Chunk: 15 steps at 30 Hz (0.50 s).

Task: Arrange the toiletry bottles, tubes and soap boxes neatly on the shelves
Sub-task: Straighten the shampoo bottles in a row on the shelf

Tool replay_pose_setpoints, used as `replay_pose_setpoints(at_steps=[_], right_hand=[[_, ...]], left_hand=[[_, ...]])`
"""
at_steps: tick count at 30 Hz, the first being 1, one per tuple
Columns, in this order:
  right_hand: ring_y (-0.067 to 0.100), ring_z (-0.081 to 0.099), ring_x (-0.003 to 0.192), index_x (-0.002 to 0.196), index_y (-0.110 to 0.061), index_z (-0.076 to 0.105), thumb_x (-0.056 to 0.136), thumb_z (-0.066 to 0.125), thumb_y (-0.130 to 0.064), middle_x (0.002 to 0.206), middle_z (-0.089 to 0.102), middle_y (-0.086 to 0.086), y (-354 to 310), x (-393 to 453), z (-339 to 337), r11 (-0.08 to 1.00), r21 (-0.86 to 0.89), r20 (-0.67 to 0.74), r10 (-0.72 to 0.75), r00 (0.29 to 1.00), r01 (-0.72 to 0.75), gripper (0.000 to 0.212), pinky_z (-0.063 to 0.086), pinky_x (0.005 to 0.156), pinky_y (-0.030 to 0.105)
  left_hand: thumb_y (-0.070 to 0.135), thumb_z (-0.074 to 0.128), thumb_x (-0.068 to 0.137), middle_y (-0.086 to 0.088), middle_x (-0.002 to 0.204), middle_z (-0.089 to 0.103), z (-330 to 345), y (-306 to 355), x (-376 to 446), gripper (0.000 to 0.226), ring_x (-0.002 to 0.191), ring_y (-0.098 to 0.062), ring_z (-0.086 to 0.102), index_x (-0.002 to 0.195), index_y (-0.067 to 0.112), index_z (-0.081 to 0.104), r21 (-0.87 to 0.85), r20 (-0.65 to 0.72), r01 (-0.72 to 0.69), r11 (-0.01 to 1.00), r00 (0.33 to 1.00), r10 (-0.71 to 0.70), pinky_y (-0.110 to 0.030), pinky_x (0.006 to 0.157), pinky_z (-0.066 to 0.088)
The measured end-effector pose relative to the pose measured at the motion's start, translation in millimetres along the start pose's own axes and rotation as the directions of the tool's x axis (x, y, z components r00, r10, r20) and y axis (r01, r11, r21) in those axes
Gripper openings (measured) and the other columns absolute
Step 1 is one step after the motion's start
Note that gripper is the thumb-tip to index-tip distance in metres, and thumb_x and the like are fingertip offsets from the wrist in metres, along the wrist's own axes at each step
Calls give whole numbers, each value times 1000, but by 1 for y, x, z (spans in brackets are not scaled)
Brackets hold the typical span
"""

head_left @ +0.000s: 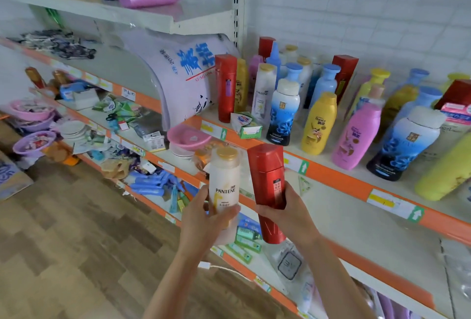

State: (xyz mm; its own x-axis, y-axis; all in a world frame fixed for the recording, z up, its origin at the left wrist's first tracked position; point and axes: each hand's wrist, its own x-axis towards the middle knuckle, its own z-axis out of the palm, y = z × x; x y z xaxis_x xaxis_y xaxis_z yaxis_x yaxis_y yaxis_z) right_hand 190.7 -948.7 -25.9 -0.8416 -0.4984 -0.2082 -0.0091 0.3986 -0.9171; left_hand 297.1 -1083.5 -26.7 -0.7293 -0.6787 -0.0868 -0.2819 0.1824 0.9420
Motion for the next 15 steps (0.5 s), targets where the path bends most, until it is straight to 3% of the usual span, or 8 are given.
replay_pose_setpoints(at_steps=[5, 10, 15], right_hand=[[15, 61, 91, 110, -23, 48, 72, 76, -21, 99, 62, -4, -10, 25, 9, 1000, -11, -25, -7, 1000, 7, 47, 46, 74, 24], [11, 61, 91, 110, -23, 49, 72, 76, -18, 100, 63, -4, -20, 62, 9, 998, 36, -51, -43, 998, 44, 47, 45, 73, 22], [1, 58, 86, 107, -25, 50, 70, 77, -17, 94, 62, -12, -37, 100, 7, 993, 56, -88, -97, 991, 102, 47, 42, 68, 16]], left_hand=[[23, 79, 70, 9, 87, 67, -4, -8, 31, 34, 77, -9, 62, 97, 25, 57, -4, 26, 11, 1000, 1000, -11, -16, 57, 41], [20, 77, 72, 12, 87, 67, -4, 2, 73, 37, 76, -3, 60, 104, 22, 59, 10, 42, -52, 999, 998, 51, -7, 54, 44], [21, 77, 72, 15, 92, 66, -6, 16, 113, 41, 80, -1, 60, 108, 22, 58, 45, 46, -101, 994, 994, 99, -14, 59, 44]])
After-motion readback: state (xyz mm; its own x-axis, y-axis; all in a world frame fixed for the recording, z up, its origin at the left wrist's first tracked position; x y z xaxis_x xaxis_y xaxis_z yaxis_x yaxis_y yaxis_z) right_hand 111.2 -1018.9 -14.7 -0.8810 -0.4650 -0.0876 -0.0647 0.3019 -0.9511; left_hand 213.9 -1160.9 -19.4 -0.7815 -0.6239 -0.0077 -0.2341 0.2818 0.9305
